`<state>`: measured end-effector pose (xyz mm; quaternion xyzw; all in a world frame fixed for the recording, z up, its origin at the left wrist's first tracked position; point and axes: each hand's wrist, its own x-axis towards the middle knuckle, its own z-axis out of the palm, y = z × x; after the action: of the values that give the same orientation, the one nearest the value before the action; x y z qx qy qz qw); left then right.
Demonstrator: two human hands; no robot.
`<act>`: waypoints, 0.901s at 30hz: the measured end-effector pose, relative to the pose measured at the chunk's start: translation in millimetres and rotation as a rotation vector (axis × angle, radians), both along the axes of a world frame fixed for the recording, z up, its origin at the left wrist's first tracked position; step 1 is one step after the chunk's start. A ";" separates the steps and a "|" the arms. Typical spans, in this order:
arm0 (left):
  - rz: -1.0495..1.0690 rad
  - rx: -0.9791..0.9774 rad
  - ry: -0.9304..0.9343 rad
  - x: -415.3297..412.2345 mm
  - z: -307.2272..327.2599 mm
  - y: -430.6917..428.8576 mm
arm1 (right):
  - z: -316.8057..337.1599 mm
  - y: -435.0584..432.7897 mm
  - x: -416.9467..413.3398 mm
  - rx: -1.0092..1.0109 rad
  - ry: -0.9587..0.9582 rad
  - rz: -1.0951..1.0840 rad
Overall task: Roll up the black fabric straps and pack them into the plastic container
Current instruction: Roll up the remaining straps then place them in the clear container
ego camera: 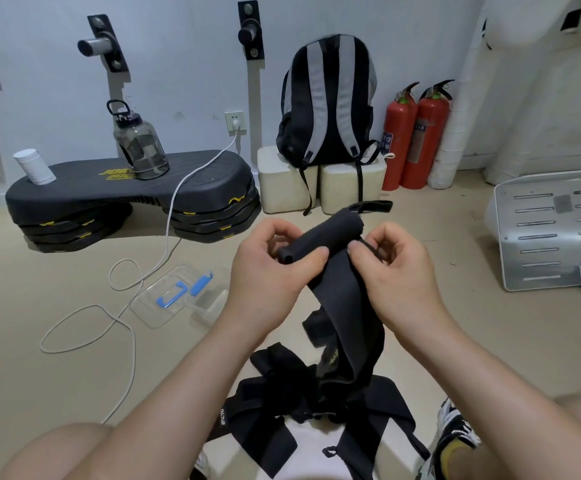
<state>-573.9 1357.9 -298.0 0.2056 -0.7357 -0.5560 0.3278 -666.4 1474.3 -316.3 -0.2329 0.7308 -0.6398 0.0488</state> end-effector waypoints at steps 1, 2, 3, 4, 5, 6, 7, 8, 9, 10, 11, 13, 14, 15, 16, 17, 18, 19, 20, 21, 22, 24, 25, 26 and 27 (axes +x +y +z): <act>-0.003 -0.046 -0.021 1.3 1.6 -2.9 | 0.0 0.3 0.8 0.008 0.018 0.002; -0.008 -0.091 -0.029 2.6 2.2 -5.4 | -0.6 -0.1 1.4 0.013 0.032 0.006; -0.008 -0.139 -0.024 4.0 2.4 -6.9 | -1.3 -0.8 2.3 0.010 0.036 0.015; -0.003 -0.197 -0.009 5.5 1.6 -8.1 | -1.5 -2.0 3.6 -0.006 0.019 0.034; 0.004 -0.267 0.008 6.5 0.2 -8.8 | -1.9 -2.9 4.3 -0.033 -0.024 0.062; 0.009 -0.340 0.023 7.1 -1.3 -9.1 | -1.4 -3.4 4.5 -0.055 -0.081 0.091; 0.013 -0.413 0.035 7.3 -2.9 -9.6 | -0.5 -2.8 4.4 -0.073 -0.146 0.116; 0.016 -0.482 0.045 7.0 -4.5 -10.7 | 0.9 -1.3 4.6 -0.091 -0.213 0.140; 0.021 -0.547 0.056 6.6 -6.2 -12.7 | 1.9 0.1 4.6 -0.106 -0.275 0.164; 0.029 -0.600 0.071 5.8 -7.5 -14.7 | 2.8 1.2 4.4 -0.119 -0.324 0.189; 0.038 -0.641 0.091 5.3 -9.4 -16.5 | 3.3 2.2 4.2 -0.134 -0.360 0.209; 0.037 -0.690 0.141 4.2 -11.8 -17.9 | 4.6 2.5 3.8 -0.162 -0.404 0.226; 0.024 -0.693 0.163 4.0 -12.5 -17.7 | 5.0 2.2 3.8 -0.175 -0.417 0.228; 0.010 -0.689 0.181 3.7 -12.8 -17.0 | 5.1 2.0 3.2 -0.188 -0.429 0.226; -0.001 -0.691 0.194 3.3 -13.1 -16.8 | 6.0 2.2 2.9 -0.203 -0.437 0.229; -0.009 -0.699 0.201 3.0 -13.6 -16.9 | 6.9 2.8 2.6 -0.215 -0.443 0.233; -0.019 -0.711 0.203 2.8 -14.0 -17.1 | 8.2 3.4 2.5 -0.217 -0.449 0.236; -0.031 -0.720 0.203 2.9 -14.2 -16.9 | 9.8 3.8 3.1 -0.204 -0.462 0.236; -0.046 -0.732 0.204 2.8 -14.9 -16.5 | 11.0 3.6 4.3 -0.188 -0.475 0.231; -0.062 -0.749 0.205 2.5 -16.4 -16.0 | 12.4 3.4 5.6 -0.186 -0.492 0.215; -0.075 -0.769 0.204 2.1 -18.2 -15.3 | 13.2 3.3 6.4 -0.192 -0.517 0.193; -0.099 -0.800 0.189 1.4 -21.9 -12.9 | 13.2 3.5 5.9 -0.225 -0.593 0.164; -0.116 -0.794 0.173 1.3 -23.3 -11.3 | 13.7 4.4 5.3 -0.241 -0.623 0.155; -0.138 -0.755 0.151 1.6 -23.4 -9.4 | 14.0 5.4 3.9 -0.254 -0.639 0.147; -0.162 -0.678 0.126 2.5 -22.3 -6.6 | 14.3 6.4 2.1 -0.258 -0.635 0.134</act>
<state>-571.4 1351.3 -320.3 -0.0087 -0.8707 -0.3160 0.3767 -664.3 1480.7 -302.0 -0.0742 0.5754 -0.7628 0.2857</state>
